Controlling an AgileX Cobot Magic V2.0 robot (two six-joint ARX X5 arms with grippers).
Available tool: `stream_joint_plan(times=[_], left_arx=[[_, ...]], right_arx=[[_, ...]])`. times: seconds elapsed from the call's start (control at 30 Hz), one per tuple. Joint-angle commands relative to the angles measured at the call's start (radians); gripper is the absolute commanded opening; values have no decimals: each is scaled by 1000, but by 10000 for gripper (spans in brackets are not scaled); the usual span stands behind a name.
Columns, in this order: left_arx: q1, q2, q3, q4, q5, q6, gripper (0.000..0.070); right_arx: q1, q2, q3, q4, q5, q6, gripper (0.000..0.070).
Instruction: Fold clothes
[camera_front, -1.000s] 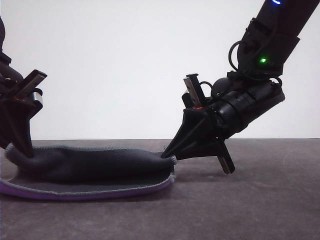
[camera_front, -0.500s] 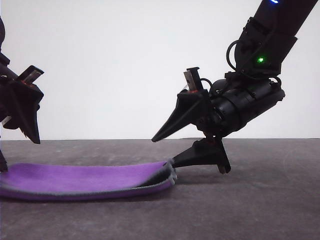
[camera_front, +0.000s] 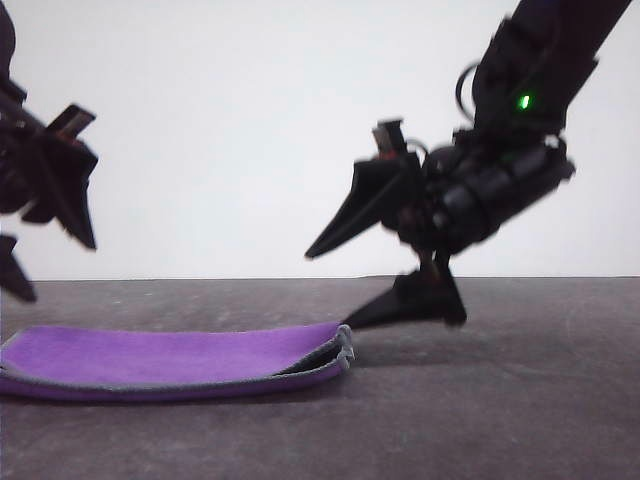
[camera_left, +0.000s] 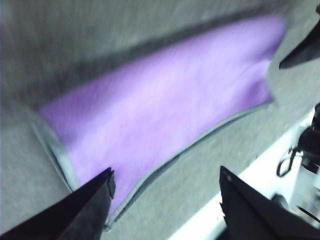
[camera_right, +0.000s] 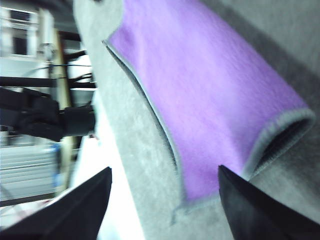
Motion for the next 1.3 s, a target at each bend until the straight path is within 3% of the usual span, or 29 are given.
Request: stream_joint_plan(times=[0.0, 0.17, 0.33, 0.47, 0.6, 0.67, 0.83, 0.9, 1.27], left_arx=[[3, -16, 43, 6, -5, 17, 400], [38, -78, 69, 61, -59, -2, 400], [128, -123, 69, 62, -102, -8, 400], [203, -130, 69, 88, -101, -42, 400], [251, -130, 68, 112, -101, -51, 400], [268, -130, 68, 116, -101, -51, 400], [286, -130, 68, 127, -101, -55, 400], [287, -130, 68, 129, -101, -56, 400], [287, -130, 68, 138, -100, -58, 400]], right_arx=[[-3, -40, 27, -10, 44, -30, 429], [-17, -201, 27, -95, 218, -58, 429], [-17, -377, 27, -181, 401, -66, 429], [-17, -463, 19, -216, 462, -62, 429], [-16, -480, -48, -195, 463, -43, 429], [-13, -478, -120, -117, 462, 3, 429], [4, -477, -332, 254, 453, 255, 428], [13, -472, -383, 352, 441, 318, 428], [93, -309, -410, 519, 405, 451, 427]])
